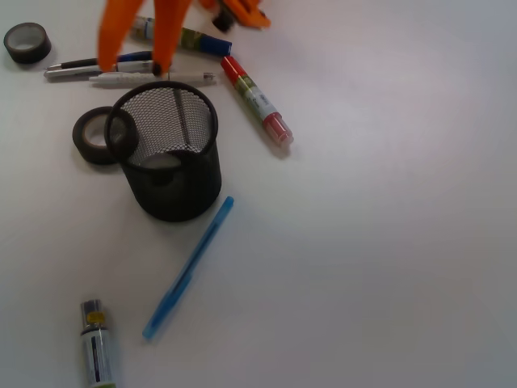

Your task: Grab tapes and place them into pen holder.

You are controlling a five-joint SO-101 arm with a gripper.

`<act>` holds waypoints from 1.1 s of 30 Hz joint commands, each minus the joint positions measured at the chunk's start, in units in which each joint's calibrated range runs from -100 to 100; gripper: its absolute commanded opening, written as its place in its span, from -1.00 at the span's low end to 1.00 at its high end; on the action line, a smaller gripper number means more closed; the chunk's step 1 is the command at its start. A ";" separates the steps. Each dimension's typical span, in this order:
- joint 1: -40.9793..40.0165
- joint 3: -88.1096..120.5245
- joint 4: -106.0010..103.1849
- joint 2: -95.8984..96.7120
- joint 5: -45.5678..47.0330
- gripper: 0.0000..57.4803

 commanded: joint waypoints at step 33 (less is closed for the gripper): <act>17.35 -53.84 34.39 58.84 -24.03 0.17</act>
